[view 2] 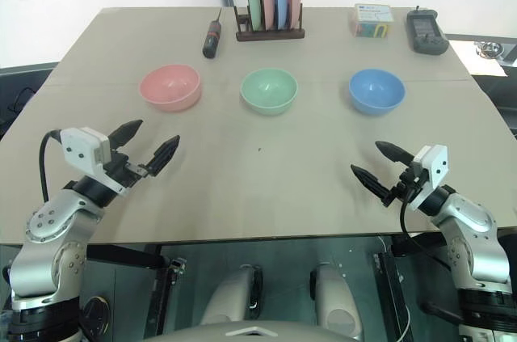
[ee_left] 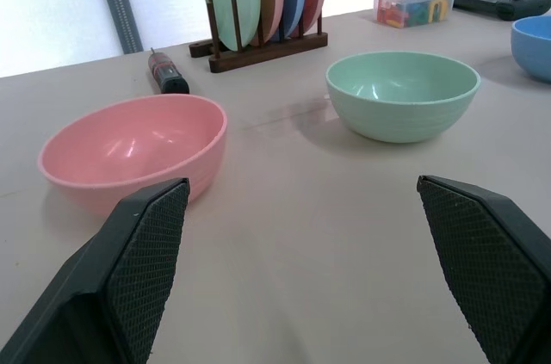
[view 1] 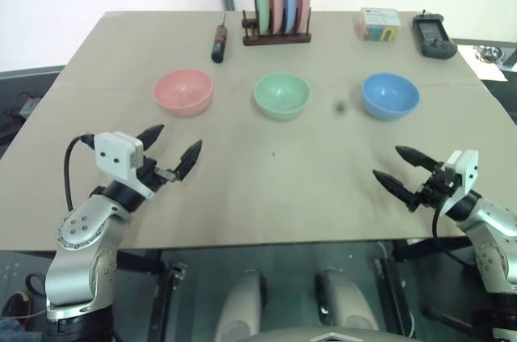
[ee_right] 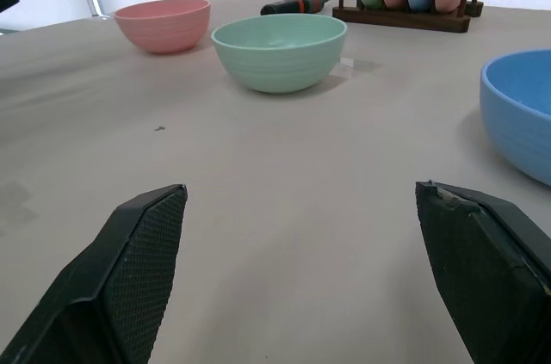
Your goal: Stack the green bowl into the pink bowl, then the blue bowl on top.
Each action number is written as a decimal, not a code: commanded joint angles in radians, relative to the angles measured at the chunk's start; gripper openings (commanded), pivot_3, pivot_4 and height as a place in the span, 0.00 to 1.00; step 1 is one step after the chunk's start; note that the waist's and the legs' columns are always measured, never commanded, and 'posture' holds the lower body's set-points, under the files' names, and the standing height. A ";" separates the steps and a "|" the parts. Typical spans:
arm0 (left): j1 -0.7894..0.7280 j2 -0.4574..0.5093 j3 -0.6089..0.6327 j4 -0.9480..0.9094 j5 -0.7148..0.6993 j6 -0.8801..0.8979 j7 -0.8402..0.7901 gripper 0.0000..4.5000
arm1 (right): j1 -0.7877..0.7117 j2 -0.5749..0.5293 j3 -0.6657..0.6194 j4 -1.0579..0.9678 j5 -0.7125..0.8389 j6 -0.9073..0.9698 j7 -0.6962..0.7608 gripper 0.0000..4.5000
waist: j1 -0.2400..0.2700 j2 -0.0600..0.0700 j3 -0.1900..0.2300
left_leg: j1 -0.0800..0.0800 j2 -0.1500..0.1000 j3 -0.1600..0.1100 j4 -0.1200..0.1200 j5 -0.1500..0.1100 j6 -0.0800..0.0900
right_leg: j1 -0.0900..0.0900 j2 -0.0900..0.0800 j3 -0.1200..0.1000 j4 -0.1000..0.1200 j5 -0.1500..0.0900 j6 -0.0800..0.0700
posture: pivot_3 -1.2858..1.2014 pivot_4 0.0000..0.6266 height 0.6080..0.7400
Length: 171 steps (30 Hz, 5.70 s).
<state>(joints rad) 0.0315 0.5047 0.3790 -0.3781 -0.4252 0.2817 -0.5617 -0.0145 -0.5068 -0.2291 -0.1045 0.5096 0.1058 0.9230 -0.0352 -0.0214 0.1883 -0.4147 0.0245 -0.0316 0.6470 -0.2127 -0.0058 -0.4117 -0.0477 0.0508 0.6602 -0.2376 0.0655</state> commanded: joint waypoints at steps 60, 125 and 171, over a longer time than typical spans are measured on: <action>-0.760 0.248 -0.623 0.525 0.453 0.053 -0.647 0.01 | -0.057 0.078 0.128 -0.348 0.027 0.027 -0.190 1.00 | 0.001 -0.001 0.000 | -0.002 0.000 -0.001 0.001 0.000 0.000 | 0.000 0.001 -0.001 0.001 0.004 0.001 | 0.52 0.24 1.00; 0.166 -0.005 0.218 -0.297 -0.202 0.215 -0.128 0.98 | -1.295 0.143 0.805 1.277 -1.087 -0.762 -0.430 1.00 | -0.007 0.000 0.001 | -0.001 0.000 -0.001 0.000 0.000 0.000 | -0.001 -0.001 -0.001 0.001 0.004 0.000 | 0.52 0.24 1.00; 0.230 0.069 0.176 -0.219 -0.265 0.041 -0.187 1.00 | -1.380 0.166 0.520 1.043 -0.601 -0.698 0.376 0.01 | -0.012 0.002 0.002 | 0.000 0.000 0.000 -0.003 0.000 0.000 | -0.002 0.000 0.000 0.001 0.004 0.000 | 0.52 0.24 1.00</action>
<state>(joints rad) 0.2631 0.5627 0.5528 -0.6088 -0.6770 0.3516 -0.7226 -1.3955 -0.3298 0.3273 1.0334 -0.1822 -0.6367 1.1974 -0.0470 -0.0193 0.1903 -0.4144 0.0249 -0.0322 0.6434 -0.2126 -0.0061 -0.4138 -0.0476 0.0500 0.6607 -0.2335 0.0652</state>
